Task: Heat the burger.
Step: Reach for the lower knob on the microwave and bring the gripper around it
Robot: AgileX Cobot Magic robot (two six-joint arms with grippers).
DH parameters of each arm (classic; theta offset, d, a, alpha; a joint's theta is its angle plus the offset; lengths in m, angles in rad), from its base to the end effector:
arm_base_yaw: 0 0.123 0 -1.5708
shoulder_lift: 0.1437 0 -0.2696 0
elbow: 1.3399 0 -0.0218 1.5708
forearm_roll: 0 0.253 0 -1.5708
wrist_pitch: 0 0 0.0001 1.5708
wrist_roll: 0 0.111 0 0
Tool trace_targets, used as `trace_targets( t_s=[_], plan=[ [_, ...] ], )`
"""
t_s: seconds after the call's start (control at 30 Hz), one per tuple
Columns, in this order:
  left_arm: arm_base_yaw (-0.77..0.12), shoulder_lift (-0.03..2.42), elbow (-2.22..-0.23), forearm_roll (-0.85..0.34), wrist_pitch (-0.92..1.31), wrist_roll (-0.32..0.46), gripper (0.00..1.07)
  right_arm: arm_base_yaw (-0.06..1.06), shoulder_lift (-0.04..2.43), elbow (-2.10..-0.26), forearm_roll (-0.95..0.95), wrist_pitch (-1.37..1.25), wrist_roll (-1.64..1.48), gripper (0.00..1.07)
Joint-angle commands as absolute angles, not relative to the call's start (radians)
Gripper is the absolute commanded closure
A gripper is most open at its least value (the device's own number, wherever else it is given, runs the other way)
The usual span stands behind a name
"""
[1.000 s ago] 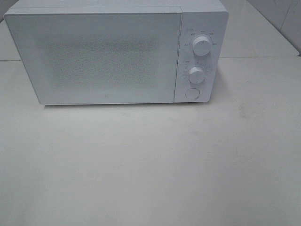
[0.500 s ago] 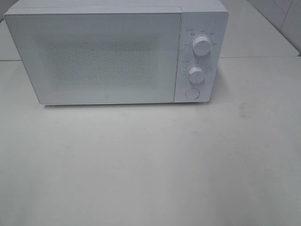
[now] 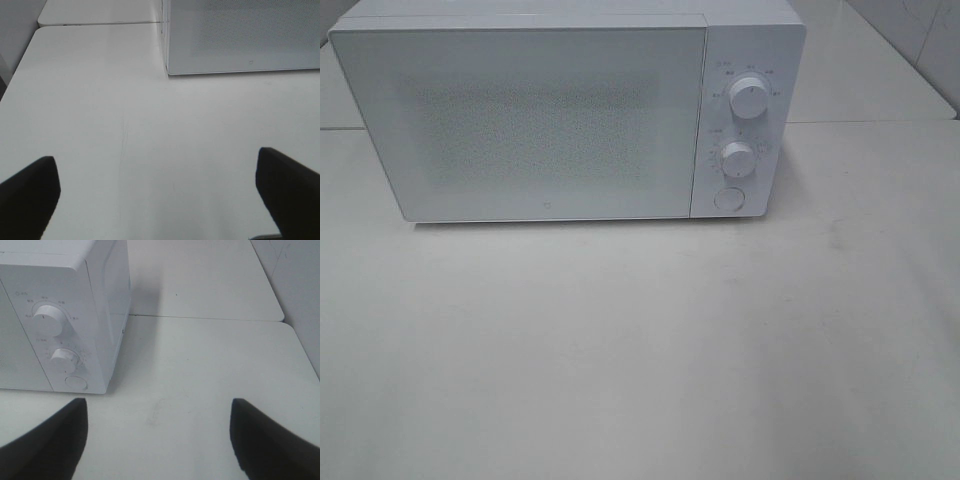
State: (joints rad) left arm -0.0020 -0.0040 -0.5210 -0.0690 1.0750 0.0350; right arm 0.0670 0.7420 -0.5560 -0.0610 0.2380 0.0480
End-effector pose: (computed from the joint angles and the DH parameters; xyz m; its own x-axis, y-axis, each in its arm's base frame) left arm 0.0267 -0.0068 0.2743 -0.4454 0.0030 -0.8953 0.0572 0.9980 -0.0251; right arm 0.1877 0.0110 0.2918 -0.3287 -0.0334 -0.9438 -0.0571 0.9982 -0.0154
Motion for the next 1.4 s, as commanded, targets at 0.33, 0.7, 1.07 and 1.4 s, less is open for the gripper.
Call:
trace_targets(
  t_s=[0.33, 0.7, 1.07, 1.4],
  plan=[
    [0.002, -0.029, -0.517, -0.069, 1.068, 0.035, 0.07, 0.06, 0.975, -0.494, -0.066, -0.214, 0.076, 0.31],
    [0.002, -0.029, -0.517, -0.069, 1.068, 0.035, 0.07, 0.061, 1.119, -0.358, -0.062, -0.619, 0.024, 0.31],
    [0.002, -0.029, -0.517, -0.069, 1.068, 0.035, 0.07, 0.158, 1.291, -0.281, 0.162, -0.883, -0.116, 0.31],
    [0.002, -0.029, -0.517, -0.069, 1.068, 0.035, 0.07, 0.463, 1.494, -0.273, 0.449, -1.127, -0.265, 0.31]
  ],
)
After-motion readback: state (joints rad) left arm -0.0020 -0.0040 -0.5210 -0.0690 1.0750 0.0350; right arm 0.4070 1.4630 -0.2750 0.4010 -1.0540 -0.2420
